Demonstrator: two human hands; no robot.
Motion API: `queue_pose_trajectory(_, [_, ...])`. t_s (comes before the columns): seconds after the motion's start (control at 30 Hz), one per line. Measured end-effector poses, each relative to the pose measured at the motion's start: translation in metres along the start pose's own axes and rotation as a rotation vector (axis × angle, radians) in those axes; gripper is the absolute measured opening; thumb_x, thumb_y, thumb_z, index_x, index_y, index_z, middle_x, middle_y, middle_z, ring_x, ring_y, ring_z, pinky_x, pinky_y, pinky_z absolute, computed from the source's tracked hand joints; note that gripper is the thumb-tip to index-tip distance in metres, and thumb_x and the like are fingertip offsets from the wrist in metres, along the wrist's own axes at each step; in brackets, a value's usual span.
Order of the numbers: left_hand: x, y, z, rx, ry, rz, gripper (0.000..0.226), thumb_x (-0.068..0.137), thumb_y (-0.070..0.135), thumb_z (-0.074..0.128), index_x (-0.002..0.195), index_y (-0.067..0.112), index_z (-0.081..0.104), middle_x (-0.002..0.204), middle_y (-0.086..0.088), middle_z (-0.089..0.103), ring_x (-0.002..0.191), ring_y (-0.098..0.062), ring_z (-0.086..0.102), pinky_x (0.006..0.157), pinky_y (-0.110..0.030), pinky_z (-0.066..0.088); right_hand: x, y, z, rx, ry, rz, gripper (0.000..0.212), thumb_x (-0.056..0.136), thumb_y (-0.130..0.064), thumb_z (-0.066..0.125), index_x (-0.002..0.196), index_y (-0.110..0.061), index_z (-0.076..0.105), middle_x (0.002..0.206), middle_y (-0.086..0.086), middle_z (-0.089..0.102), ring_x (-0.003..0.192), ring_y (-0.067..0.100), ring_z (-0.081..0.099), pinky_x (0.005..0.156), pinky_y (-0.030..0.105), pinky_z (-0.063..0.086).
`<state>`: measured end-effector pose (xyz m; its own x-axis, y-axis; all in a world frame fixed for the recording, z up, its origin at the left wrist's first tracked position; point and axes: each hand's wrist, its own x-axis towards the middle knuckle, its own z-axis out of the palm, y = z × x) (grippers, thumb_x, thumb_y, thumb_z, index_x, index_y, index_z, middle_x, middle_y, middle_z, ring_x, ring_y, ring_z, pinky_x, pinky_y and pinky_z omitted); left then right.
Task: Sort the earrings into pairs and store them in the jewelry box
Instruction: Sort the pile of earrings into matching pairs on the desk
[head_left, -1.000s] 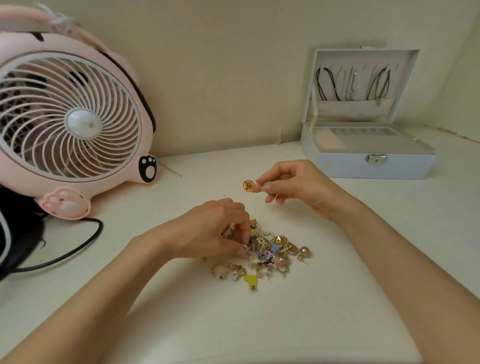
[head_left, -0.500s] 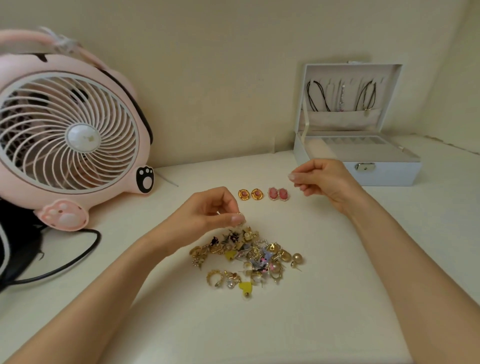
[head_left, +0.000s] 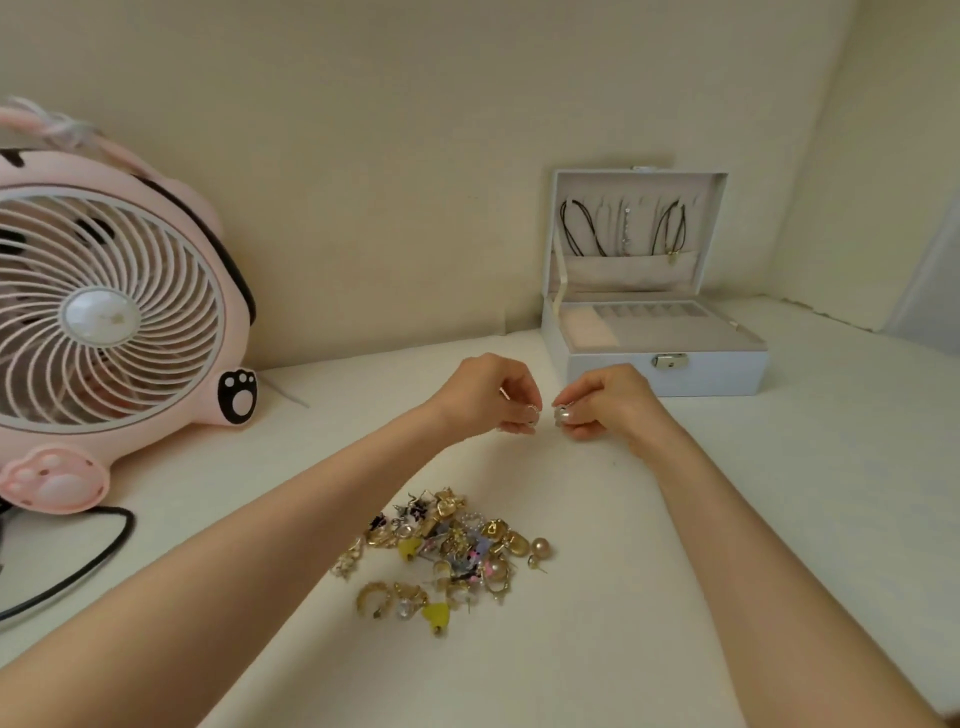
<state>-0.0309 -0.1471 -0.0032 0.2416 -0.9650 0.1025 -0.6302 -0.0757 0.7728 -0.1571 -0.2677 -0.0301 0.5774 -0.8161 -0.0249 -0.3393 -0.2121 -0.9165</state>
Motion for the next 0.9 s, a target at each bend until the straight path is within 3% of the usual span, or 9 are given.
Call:
queue_pose_trajectory(0.1, [0.032, -0.001, 0.014, 0.148, -0.041, -0.042, 0.013, 0.078, -0.005, 0.065, 0.082, 0.008, 0.061, 0.076, -0.012, 0.065, 0.043, -0.01, 0.054, 0.038, -0.018, 0.037, 0.004, 0.006, -0.004, -0.02, 0.026, 0.025, 0.014, 0.073, 0.012, 0.07, 0.076, -0.002, 0.069, 0.078, 0.019, 0.067, 0.072, 0.028, 0.066, 0.071, 0.032, 0.059])
queue_pose_trajectory(0.23, [0.053, -0.002, 0.027, 0.32, -0.05, -0.055, 0.014, 0.079, -0.002, 0.066, 0.09, 0.007, 0.066, 0.086, -0.009, 0.062, 0.045, -0.012, 0.047, 0.028, -0.012, 0.03, 0.012, 0.012, -0.007, -0.094, 0.078, 0.028, 0.014, 0.075, 0.008, 0.07, 0.085, -0.001, 0.072, 0.076, 0.016, 0.067, 0.067, 0.023, 0.063, 0.068, 0.027, 0.056])
queue_pose_trajectory(0.4, [0.062, -0.004, 0.031, 0.483, -0.025, -0.071, 0.012, 0.083, 0.014, 0.065, 0.094, 0.018, 0.067, 0.1, 0.0, 0.068, 0.044, -0.008, 0.047, 0.039, -0.018, 0.031, 0.02, 0.018, -0.006, -0.141, 0.131, 0.041, 0.013, 0.077, 0.003, 0.071, 0.087, -0.005, 0.074, 0.069, 0.009, 0.066, 0.065, 0.021, 0.063, 0.065, 0.023, 0.055])
queue_pose_trajectory(0.63, [0.067, -0.007, 0.032, 0.35, -0.027, -0.162, 0.007, 0.082, 0.016, 0.065, 0.085, 0.022, 0.064, 0.097, -0.009, 0.07, 0.044, -0.019, 0.051, 0.028, -0.008, 0.026, 0.023, 0.021, 0.0, -0.202, 0.174, -0.019, 0.016, 0.074, -0.003, 0.075, 0.089, -0.008, 0.074, 0.073, 0.011, 0.067, 0.064, 0.022, 0.062, 0.071, 0.034, 0.057])
queue_pose_trajectory(0.77, [0.069, -0.009, 0.03, 0.23, -0.025, -0.224, 0.007, 0.079, 0.016, 0.069, 0.08, 0.02, 0.063, 0.099, -0.018, 0.068, 0.045, -0.023, 0.049, 0.039, -0.019, 0.033, 0.025, 0.021, 0.0, -0.205, 0.177, -0.022, 0.013, 0.075, -0.004, 0.074, 0.087, -0.008, 0.074, 0.072, 0.012, 0.066, 0.064, 0.022, 0.061, 0.072, 0.035, 0.057])
queue_pose_trajectory(0.9, [0.071, -0.013, 0.025, 0.275, -0.047, -0.231, 0.011, 0.079, 0.016, 0.068, 0.075, 0.022, 0.06, 0.095, -0.019, 0.07, 0.052, -0.028, 0.058, 0.04, -0.022, 0.04, 0.027, 0.022, 0.001, -0.213, 0.177, -0.021, 0.012, 0.075, -0.002, 0.074, 0.085, -0.008, 0.074, 0.07, 0.012, 0.066, 0.062, 0.022, 0.06, 0.074, 0.036, 0.058])
